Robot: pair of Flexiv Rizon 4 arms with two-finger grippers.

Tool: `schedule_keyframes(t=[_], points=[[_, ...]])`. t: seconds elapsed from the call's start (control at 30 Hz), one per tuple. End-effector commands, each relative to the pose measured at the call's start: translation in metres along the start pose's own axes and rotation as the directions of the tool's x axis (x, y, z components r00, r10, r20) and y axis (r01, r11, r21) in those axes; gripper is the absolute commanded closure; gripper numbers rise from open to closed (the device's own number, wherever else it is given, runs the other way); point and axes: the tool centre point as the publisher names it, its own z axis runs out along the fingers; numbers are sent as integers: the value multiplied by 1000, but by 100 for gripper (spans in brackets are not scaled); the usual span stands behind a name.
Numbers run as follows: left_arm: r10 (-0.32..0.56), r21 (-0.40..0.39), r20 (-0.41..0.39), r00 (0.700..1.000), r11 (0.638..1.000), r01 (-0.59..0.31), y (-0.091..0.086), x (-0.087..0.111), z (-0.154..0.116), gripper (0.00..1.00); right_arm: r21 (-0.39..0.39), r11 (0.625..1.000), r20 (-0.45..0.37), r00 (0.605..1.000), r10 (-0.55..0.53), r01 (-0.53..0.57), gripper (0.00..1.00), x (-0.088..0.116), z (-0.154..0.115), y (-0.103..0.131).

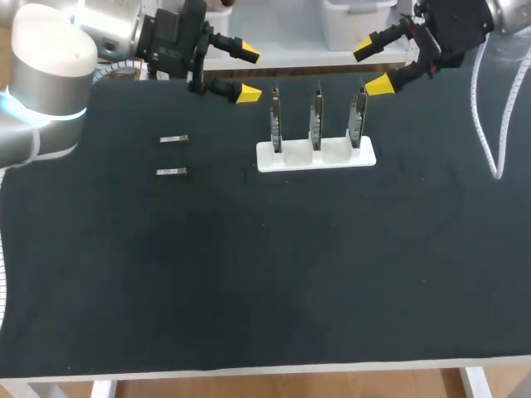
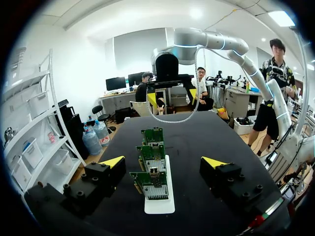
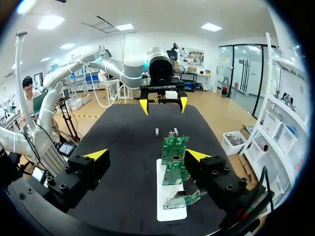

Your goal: Pick up the optical module with the left hand, and insert it into the network port with the right hand.

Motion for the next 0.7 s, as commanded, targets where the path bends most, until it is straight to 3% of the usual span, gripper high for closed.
schedule_keyframes(t=[0.03, 0.43, 0.53, 0.7], points=[[1, 3, -1, 1000, 1000, -1, 2, 0, 0, 0, 2, 1000, -1, 1000, 0, 0, 0, 0, 0, 1], [1, 3, -1, 1000, 1000, -1, 2, 0, 0, 0, 2, 1000, -1, 1000, 0, 0, 0, 0, 0, 1], [21, -22, -116, 993, 999, -23, 5, -1, -20, 0, 2, 1000, -1, 1000, 0, 0, 0, 0, 0, 1], [-3, -46, -213, 977, 999, -7, 0, 12, -56, 0, 2, 1000, -1, 1000, 0, 0, 0, 0, 0, 1]])
